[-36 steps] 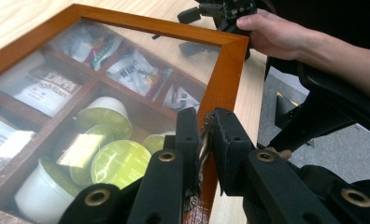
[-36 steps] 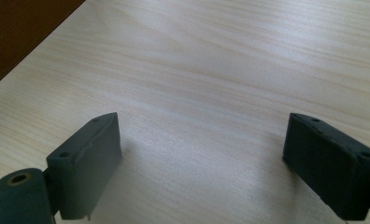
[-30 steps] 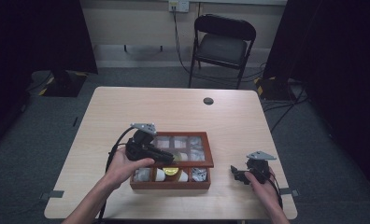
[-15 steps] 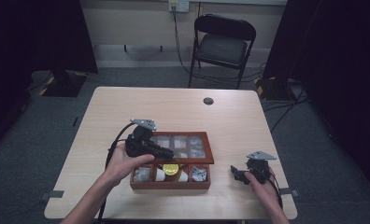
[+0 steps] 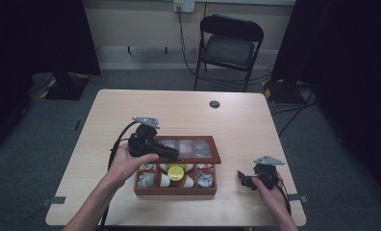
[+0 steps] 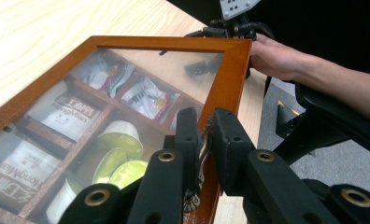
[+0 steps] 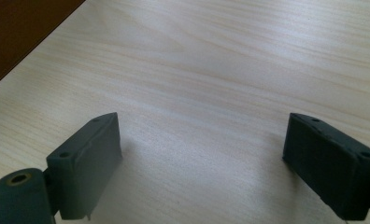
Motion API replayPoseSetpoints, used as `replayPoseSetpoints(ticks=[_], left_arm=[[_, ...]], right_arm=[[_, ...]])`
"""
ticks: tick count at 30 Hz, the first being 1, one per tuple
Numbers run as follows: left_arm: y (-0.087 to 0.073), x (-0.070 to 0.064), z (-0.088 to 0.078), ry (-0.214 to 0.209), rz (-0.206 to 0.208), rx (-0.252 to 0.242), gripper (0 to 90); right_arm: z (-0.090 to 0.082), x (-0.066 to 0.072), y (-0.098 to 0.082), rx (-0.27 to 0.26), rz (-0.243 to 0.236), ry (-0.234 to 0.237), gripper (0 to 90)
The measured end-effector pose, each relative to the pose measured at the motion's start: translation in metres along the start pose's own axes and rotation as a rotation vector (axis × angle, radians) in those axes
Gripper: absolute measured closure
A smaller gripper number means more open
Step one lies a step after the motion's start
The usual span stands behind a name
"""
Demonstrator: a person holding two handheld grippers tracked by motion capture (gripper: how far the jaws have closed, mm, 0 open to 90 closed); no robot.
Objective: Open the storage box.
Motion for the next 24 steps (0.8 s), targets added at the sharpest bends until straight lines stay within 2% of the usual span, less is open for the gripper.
replayPoseSetpoints(ticks=[7, 14, 24], left_arm=[[0.007, 0.000, -0.003, 0.008, 0.003, 0.009, 81.0], [0.012, 0.002, -0.007, 0.000, -0.015, -0.031, 81.0], [0.019, 0.003, -0.010, 0.003, -0.017, -0.032, 81.0]], right_arm=[[0.000, 0.000, 0.000, 0.001, 0.001, 0.001, 10.7], [0.000, 0.000, 0.000, 0.001, 0.000, 0.001, 10.7], [0.000, 0.000, 0.000, 0.000, 0.000, 0.000, 10.7]])
Point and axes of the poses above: each handheld gripper's, and its own axes: z roughly forward along the jaws, y roughly out of its top, x roughly to its left, the point moved 4 cm from there along z, roughly forward along the jaws, and after that the axes turned 10 degrees about -z, right-handed, at the moved point
